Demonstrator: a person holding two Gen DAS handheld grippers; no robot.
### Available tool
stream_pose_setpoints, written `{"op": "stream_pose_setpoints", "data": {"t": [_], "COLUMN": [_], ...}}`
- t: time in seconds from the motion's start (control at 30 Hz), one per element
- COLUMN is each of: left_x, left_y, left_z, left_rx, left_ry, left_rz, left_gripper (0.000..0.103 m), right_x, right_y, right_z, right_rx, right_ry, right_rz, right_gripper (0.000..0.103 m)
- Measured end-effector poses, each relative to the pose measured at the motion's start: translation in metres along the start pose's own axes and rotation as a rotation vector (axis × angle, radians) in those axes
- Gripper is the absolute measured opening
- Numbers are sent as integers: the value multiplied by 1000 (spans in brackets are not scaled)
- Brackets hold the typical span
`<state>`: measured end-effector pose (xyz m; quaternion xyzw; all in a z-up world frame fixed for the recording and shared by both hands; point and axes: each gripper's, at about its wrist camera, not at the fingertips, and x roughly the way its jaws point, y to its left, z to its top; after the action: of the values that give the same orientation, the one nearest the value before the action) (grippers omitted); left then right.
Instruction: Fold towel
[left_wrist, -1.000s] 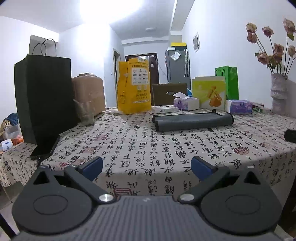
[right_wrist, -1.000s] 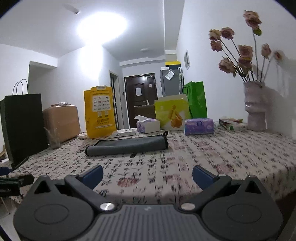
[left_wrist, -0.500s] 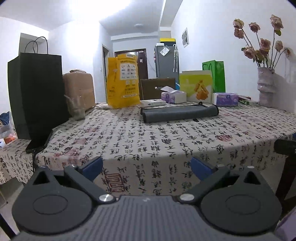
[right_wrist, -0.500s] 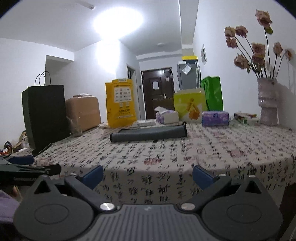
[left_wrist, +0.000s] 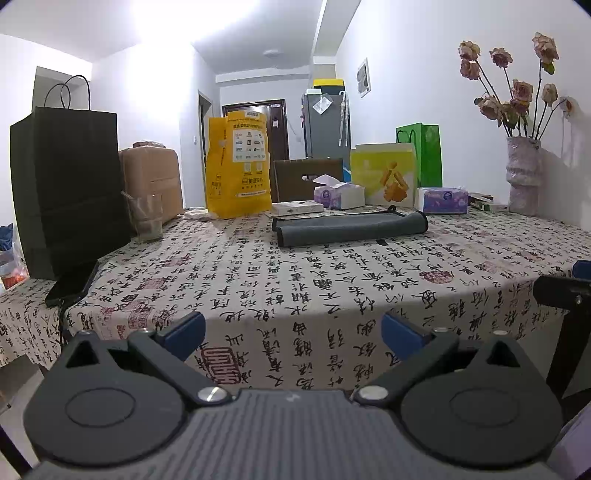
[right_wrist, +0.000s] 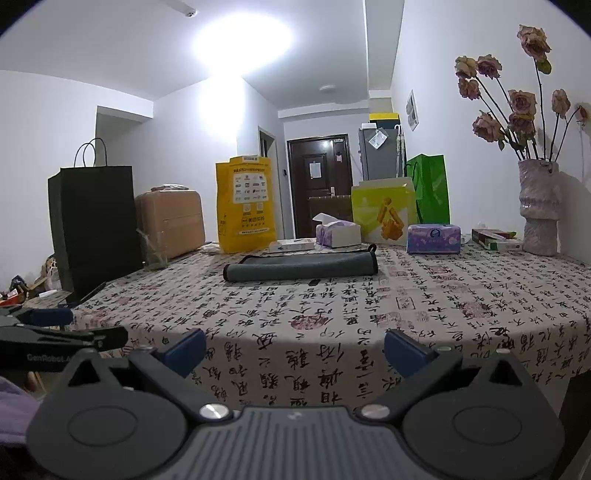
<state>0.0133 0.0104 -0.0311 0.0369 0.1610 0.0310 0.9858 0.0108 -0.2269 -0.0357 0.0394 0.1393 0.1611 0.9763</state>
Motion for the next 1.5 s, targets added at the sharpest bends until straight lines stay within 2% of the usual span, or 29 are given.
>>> {"op": "stream_pose_setpoints", "data": {"t": [1.5], "left_x": [0], "left_y": [0], "left_z": [0], "left_rx": [-1], "left_ry": [1], "left_rz": [1], "left_gripper": [103], "right_x": [0], "right_y": [-2], "right_z": [0], "right_rx": [12], "right_ry": [-1], "right_rz": [18], "right_gripper": [103]}}
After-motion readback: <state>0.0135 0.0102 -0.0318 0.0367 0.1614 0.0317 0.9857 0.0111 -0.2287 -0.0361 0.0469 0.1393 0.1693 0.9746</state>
